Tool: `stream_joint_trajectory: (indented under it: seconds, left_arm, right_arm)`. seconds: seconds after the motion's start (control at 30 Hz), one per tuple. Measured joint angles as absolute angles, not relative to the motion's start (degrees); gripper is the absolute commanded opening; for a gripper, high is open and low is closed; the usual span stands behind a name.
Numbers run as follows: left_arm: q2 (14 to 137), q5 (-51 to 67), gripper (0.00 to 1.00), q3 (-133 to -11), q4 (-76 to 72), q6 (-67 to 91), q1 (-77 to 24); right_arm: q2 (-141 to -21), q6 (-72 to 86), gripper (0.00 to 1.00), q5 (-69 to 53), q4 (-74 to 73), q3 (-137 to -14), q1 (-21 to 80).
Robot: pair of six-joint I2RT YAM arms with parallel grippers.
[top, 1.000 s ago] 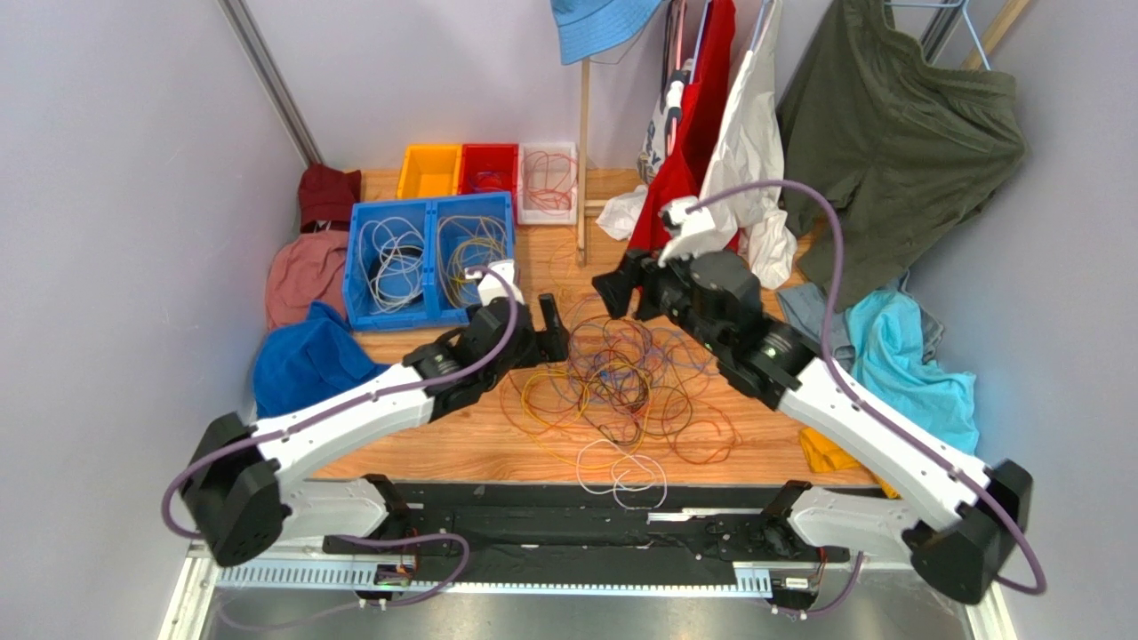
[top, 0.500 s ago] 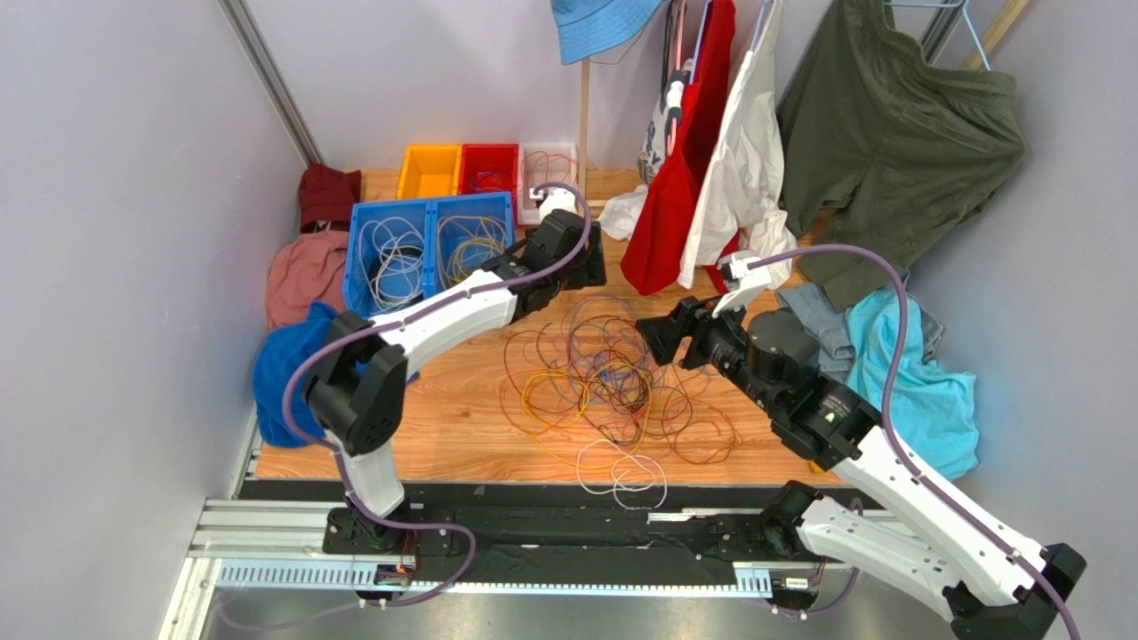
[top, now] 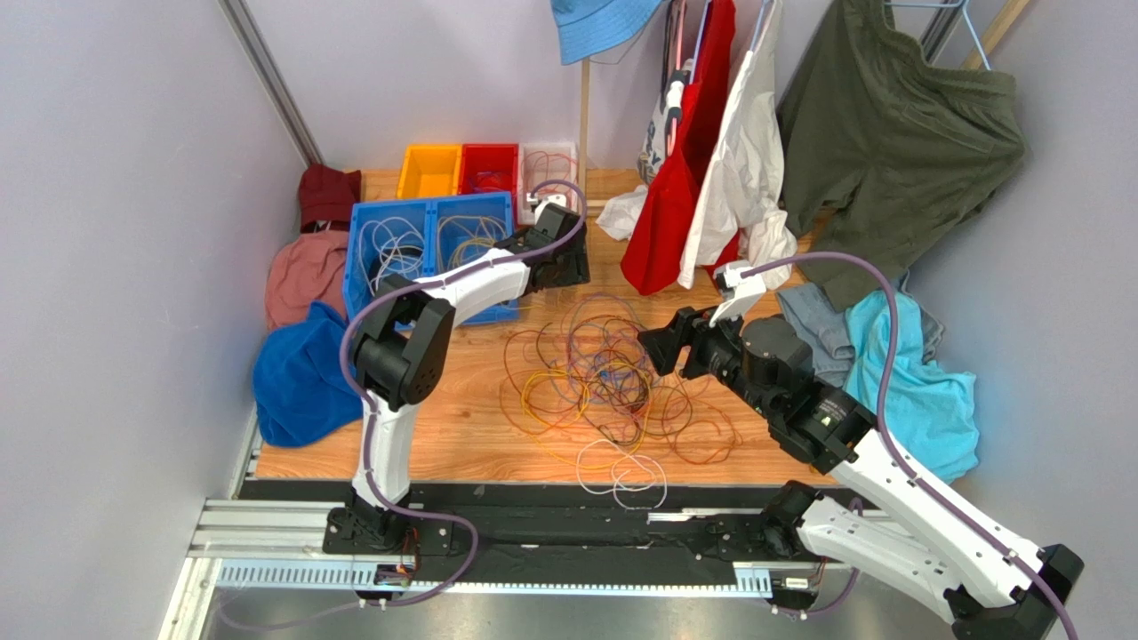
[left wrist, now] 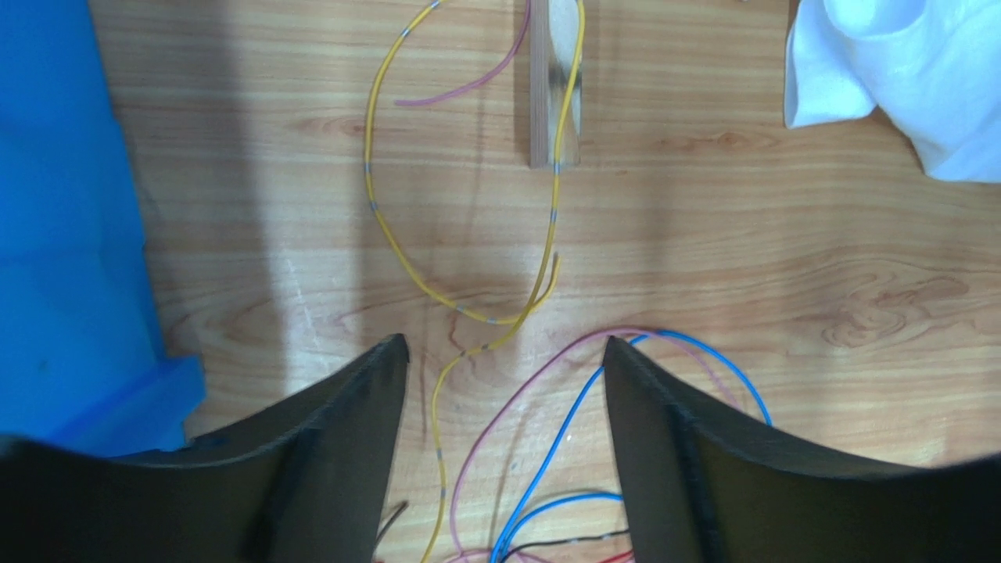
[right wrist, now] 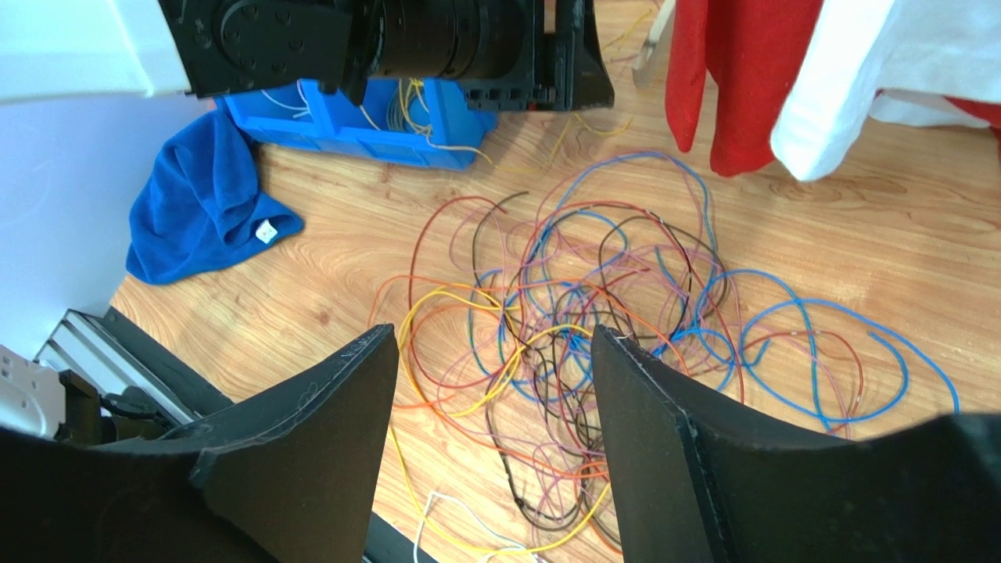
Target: Untangle the cables
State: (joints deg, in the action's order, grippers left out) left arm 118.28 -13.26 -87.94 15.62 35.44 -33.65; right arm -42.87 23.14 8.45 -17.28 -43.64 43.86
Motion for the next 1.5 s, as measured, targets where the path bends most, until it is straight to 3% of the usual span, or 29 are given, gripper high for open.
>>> stream_joint_trajectory:
  seconds: [0.1, 0.47, 0.57, 0.7, 0.97, 1.33, 1.5]
  left_arm:
    - [119.6, -12.6, 0.56, -89.1, 15.6, 35.2, -33.2]
    - [122.6, -11.7, 0.5, -90.0, 15.8, 35.0, -31.1]
    - [125.2, -10.5, 0.34, -92.3, 16.6, 35.0, -30.7]
    - [125.8, -9.7, 0.0, -92.9, 17.0, 34.5, -30.5]
    - [122.3, -9.5, 0.0, -89.0, 17.6, 34.3, -30.5]
    - [91.6, -11.1, 0.0, -87.1, 19.8, 31.1, -30.5]
    - [87.2, -13.0, 0.0, -87.6, 20.8, 29.7, -28.6]
  right_arm:
    - [-42.9, 23.1, 0.65, 8.5, -17.3, -43.1, 43.9]
    - [-42.5, 23.3, 0.65, 8.5, -17.3, -42.1, 43.9]
    - [-42.4, 23.6, 0.65, 8.5, -17.3, -41.7, 43.9]
    - [-42.3, 24.0, 0.65, 8.5, -17.3, -41.4, 43.9]
    - [-40.4, 24.4, 0.64, 8.4, -17.3, -41.0, 43.9]
    - [-36.2, 25.6, 0.63, 8.2, -17.5, -39.7, 43.9]
    - [-35.4, 25.8, 0.63, 7.9, -18.2, -39.6, 43.9]
